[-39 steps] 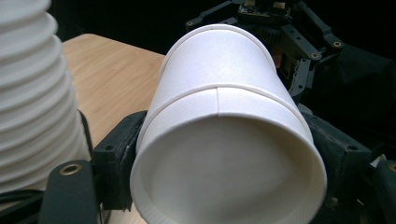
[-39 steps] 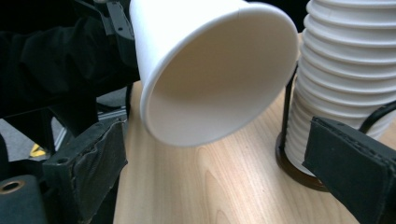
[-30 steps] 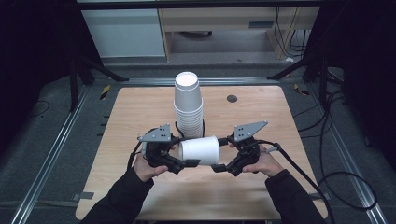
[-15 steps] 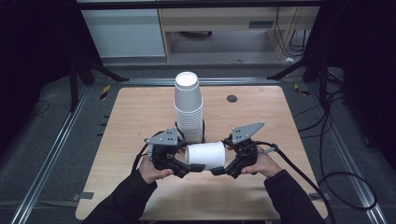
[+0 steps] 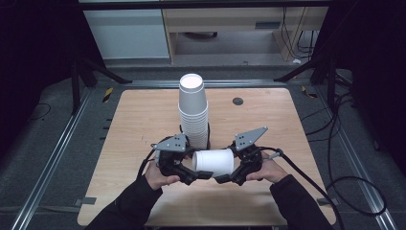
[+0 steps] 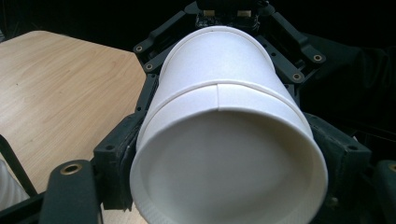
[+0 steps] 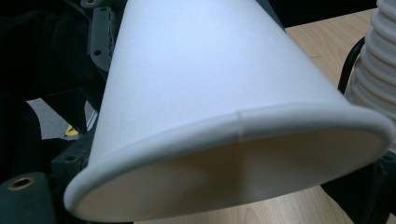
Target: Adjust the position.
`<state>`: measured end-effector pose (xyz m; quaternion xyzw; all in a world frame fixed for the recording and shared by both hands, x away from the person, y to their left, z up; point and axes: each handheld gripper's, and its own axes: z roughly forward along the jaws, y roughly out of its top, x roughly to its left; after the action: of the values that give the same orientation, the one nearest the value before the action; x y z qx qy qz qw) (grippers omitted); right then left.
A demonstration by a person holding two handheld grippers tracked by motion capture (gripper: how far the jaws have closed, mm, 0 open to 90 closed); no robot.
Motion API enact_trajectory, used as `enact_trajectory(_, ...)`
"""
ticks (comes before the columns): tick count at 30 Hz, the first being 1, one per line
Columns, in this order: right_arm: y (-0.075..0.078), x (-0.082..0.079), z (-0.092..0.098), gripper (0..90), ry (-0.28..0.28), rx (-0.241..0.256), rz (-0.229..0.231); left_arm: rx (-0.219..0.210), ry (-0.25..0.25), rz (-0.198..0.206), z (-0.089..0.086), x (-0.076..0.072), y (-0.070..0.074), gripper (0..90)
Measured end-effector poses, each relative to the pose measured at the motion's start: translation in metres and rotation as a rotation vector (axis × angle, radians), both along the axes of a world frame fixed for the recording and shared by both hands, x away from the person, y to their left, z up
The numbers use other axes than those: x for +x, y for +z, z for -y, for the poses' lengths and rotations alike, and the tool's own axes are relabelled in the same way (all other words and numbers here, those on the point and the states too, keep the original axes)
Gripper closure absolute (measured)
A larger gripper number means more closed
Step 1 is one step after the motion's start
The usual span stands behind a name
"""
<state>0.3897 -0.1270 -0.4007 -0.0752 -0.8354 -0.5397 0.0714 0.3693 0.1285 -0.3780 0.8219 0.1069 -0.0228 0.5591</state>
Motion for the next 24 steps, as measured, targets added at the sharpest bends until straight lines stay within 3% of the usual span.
enact_trajectory(17, 0.004, 0.000, 0.004, 10.6, -0.009, -0.018, 0.026, 0.033, 0.006, 0.007, -0.004, 0.000, 0.000, 19.2)
enact_trajectory(21, 0.009, 0.000, 0.009, 10.6, -0.024, -0.031, 0.045, 0.054, 0.011, 0.000, -0.015, 0.001, 0.002, 17.1)
enact_trajectory(24, 0.014, 0.002, 0.016, 10.6, -0.036, -0.067, 0.074, 0.078, 0.031, -0.012, -0.023, 0.004, 0.002, 14.3)
